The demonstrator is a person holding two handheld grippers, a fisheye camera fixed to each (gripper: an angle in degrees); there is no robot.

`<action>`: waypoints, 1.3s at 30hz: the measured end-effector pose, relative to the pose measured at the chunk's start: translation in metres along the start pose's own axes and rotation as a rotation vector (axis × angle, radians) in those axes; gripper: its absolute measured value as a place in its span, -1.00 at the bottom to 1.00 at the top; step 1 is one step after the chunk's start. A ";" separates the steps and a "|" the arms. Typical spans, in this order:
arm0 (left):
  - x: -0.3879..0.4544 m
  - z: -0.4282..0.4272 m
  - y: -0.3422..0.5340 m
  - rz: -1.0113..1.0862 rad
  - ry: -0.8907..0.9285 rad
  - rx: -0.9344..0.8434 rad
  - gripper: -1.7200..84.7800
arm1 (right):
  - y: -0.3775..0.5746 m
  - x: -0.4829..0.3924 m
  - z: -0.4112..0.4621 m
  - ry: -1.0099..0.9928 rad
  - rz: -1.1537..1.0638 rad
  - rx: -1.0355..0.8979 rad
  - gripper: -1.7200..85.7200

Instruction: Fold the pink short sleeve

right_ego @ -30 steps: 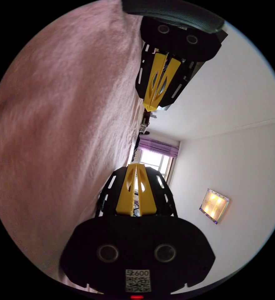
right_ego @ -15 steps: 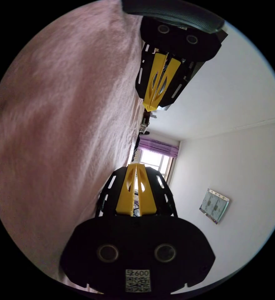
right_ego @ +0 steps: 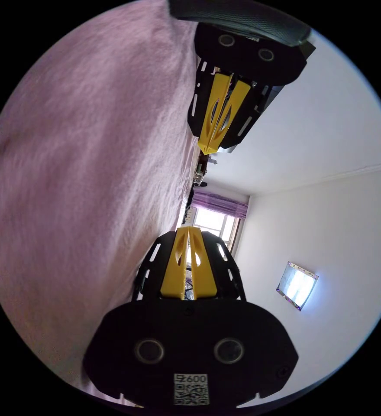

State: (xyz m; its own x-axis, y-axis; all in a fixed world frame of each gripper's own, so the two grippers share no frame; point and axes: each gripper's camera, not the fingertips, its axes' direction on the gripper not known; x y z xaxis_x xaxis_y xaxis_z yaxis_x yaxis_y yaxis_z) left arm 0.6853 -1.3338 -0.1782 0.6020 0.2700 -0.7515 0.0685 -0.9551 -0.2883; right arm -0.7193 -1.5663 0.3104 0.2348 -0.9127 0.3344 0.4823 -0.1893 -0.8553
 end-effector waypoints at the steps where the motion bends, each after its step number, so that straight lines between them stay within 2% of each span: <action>1: 0.002 -0.001 0.001 0.000 0.000 0.000 -0.94 | -0.001 -0.004 -0.002 0.000 0.000 0.000 -0.98; 21: 0.057 -0.014 0.004 0.001 0.001 0.000 -0.94 | -0.041 -0.098 -0.032 -0.004 0.001 0.001 -0.98; 39: 0.126 -0.031 -0.026 0.001 0.003 -0.001 -0.94 | -0.128 -0.206 -0.032 -0.009 0.006 0.003 -0.98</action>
State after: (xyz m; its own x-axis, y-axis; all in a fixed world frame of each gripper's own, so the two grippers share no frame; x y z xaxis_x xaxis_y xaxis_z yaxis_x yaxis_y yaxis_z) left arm 0.7838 -1.2786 -0.2466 0.6044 0.2683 -0.7502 0.0682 -0.9556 -0.2868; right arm -0.8566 -1.3661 0.3384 0.2447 -0.9106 0.3331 0.4834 -0.1832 -0.8560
